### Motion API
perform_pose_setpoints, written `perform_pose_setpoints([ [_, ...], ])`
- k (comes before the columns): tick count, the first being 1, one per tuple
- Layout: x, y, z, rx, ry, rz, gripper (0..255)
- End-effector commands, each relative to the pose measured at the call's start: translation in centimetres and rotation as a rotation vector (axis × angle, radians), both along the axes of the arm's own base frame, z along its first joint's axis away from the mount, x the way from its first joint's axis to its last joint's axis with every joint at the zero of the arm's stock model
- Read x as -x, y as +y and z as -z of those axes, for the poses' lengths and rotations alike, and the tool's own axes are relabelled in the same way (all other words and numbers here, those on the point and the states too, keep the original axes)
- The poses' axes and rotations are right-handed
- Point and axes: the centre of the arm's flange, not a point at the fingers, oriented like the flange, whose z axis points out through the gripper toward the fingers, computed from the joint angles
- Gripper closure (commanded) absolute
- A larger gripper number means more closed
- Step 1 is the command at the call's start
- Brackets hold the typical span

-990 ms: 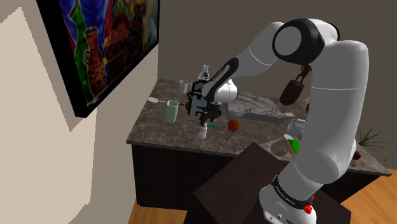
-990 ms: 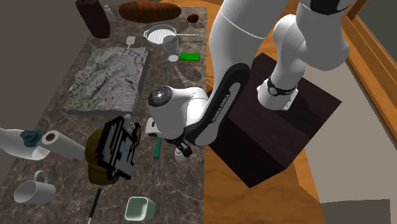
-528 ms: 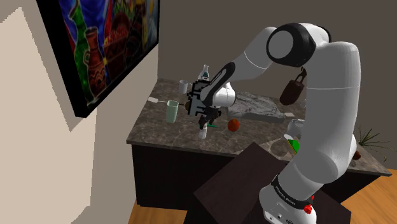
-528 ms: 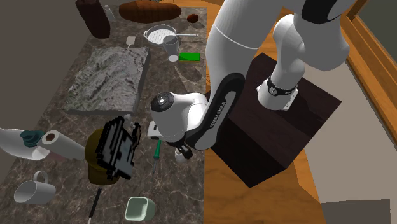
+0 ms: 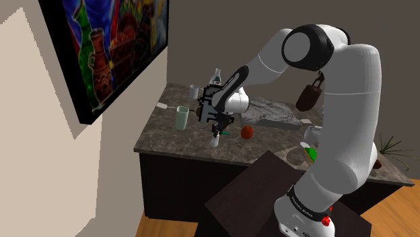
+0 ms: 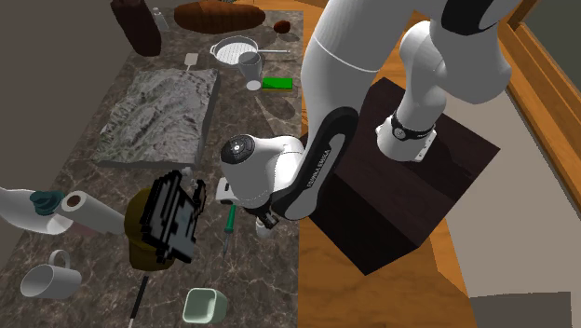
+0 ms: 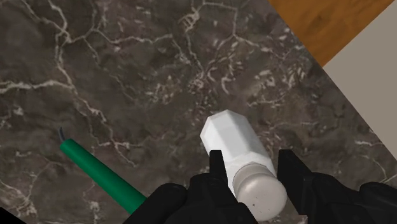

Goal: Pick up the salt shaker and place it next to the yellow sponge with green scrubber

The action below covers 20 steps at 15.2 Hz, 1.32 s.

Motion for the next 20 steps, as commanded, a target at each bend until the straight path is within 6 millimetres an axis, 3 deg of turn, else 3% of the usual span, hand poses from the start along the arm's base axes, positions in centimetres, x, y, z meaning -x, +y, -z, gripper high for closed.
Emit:
perform_pose_setpoints([
  [1, 0.0, 0.0, 0.0, 0.0, 0.001, 0.0, 255],
  [6, 0.0, 0.0, 0.0, 0.0, 0.0, 0.0, 255],
  [20, 0.0, 0.0, -7.4, 0.0, 0.0, 0.0, 255],
])
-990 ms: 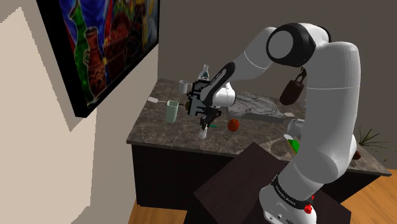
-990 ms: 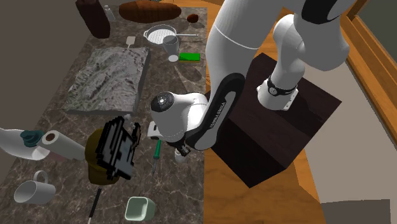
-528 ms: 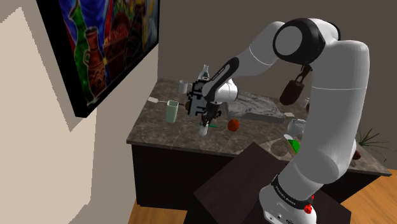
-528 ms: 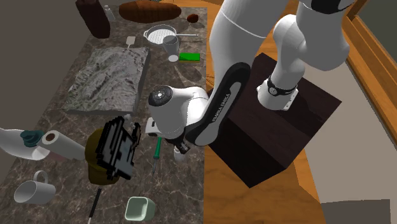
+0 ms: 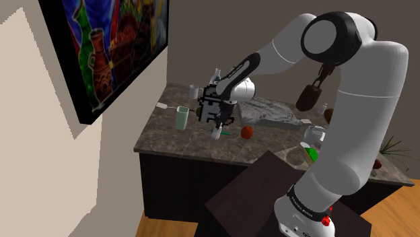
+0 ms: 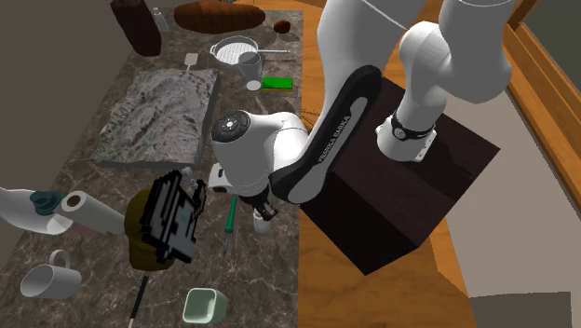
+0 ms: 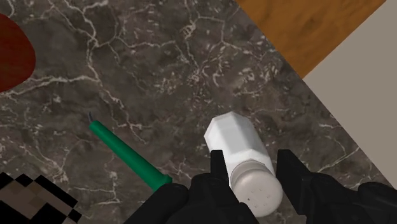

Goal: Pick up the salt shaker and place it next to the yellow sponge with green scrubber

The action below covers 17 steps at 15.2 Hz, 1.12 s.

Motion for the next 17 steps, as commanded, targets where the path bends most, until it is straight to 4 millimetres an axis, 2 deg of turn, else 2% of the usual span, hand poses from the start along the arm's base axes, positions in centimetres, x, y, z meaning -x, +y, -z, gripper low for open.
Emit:
perform_pose_setpoints([
  [1, -0.1, 0.1, -1.3, 0.0, 0.0, 0.0, 255],
  [17, -0.1, 0.1, -9.7, 0.0, 0.0, 0.0, 255],
])
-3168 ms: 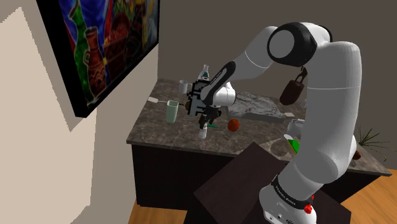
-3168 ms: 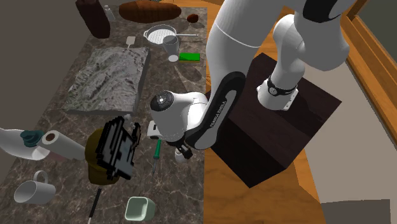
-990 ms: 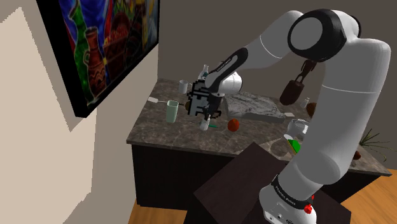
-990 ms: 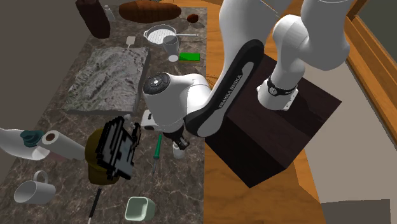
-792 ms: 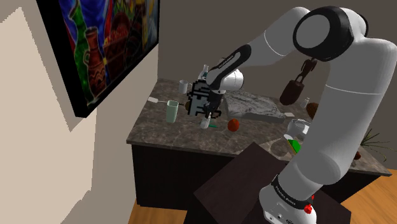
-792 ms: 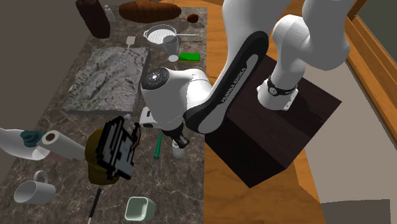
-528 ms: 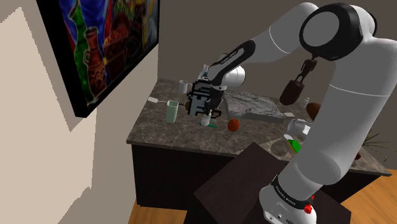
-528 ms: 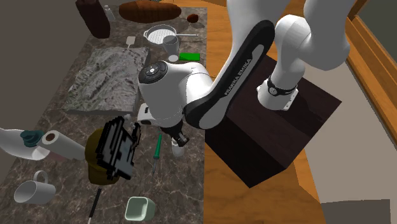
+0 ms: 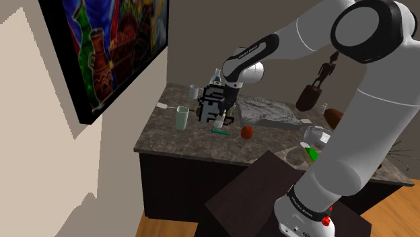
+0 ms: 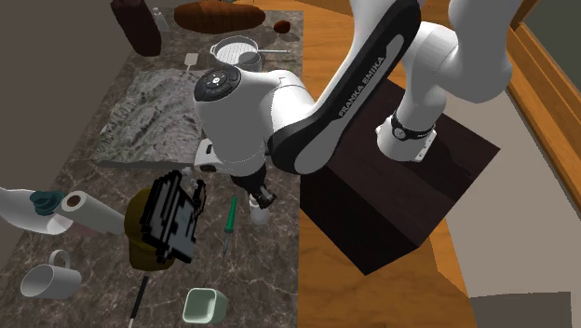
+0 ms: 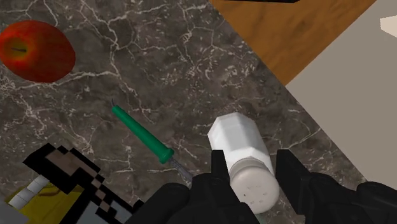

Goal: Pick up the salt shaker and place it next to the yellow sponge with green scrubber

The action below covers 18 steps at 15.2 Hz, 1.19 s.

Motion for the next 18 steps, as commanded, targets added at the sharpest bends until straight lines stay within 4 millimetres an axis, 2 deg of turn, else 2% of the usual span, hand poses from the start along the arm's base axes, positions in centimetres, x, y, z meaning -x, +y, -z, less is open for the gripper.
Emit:
perform_pose_setpoints([
  [1, -0.1, 0.0, -1.1, 0.0, 0.0, 0.0, 255],
  [4, -0.1, 0.0, -2.3, 0.0, 0.0, 0.0, 255],
  [18, 14.5, -11.4, -2.3, 0.0, 0.0, 0.0, 255],
])
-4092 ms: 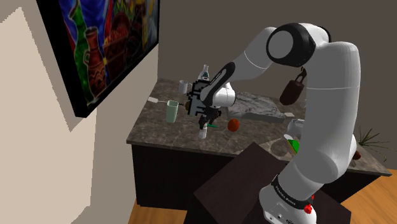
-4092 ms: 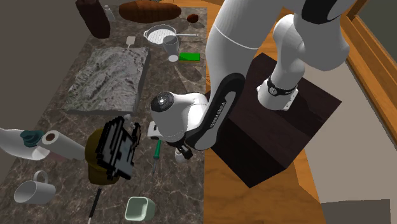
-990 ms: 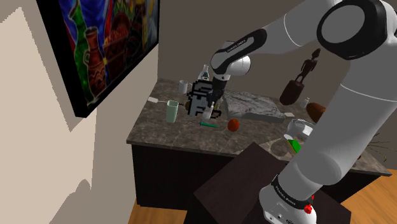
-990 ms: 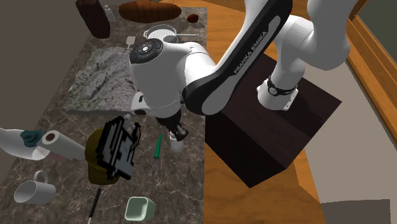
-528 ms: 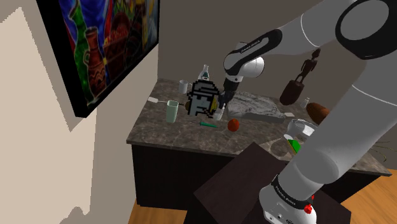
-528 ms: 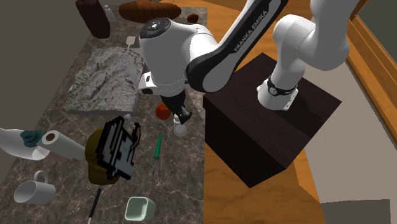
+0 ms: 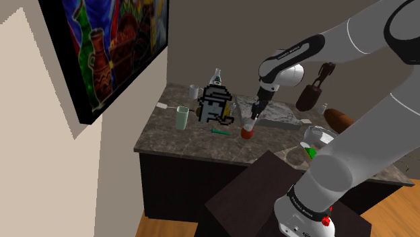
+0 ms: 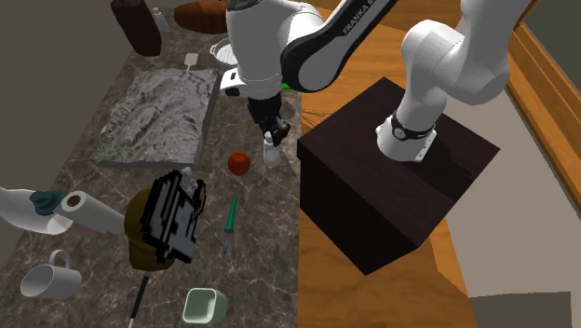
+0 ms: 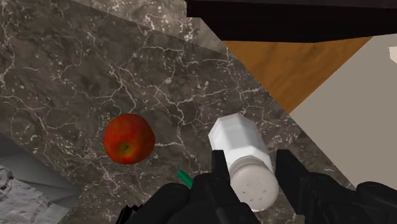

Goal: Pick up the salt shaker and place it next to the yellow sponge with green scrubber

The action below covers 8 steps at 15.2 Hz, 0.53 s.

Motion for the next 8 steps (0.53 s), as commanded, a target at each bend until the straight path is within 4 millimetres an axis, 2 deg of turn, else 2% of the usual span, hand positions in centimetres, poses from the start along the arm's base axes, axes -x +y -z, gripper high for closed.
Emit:
perform_pose_setpoints([
  [1, 2.2, -1.5, 0.2, 0.0, 0.0, -0.002, 255],
  [8, 9.5, -7.2, 0.2, 0.0, 0.0, -0.002, 255],
])
